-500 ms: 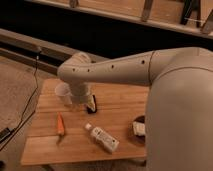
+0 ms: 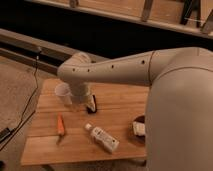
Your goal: Wipe the white sponge on the table
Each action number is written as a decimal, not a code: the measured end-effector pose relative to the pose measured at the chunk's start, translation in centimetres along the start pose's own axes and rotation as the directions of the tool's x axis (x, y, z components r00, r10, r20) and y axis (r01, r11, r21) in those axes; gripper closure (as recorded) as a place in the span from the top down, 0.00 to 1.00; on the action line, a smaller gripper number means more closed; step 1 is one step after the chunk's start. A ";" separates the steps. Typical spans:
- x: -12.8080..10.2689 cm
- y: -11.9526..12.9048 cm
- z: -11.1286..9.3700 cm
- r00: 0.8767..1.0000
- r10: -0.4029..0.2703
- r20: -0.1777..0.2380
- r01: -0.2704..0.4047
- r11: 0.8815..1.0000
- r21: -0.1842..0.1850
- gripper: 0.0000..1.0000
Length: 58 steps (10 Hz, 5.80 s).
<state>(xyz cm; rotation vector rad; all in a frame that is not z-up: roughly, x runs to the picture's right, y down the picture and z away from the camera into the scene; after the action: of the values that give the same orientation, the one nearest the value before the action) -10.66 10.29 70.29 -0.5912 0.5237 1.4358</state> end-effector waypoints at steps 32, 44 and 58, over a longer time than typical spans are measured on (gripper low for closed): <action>1.8 -16.8 2.1 0.992 0.128 0.003 -0.128 0.990 0.052 0.65; 7.6 -27.8 7.6 0.939 0.325 -0.110 -0.323 0.946 0.033 0.65; 6.5 -29.4 12.4 0.924 0.336 -0.181 -0.348 0.937 -0.037 0.18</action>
<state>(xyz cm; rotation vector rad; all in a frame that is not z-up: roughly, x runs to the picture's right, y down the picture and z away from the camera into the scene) 18.91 22.15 77.14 -0.7085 0.7450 1.7484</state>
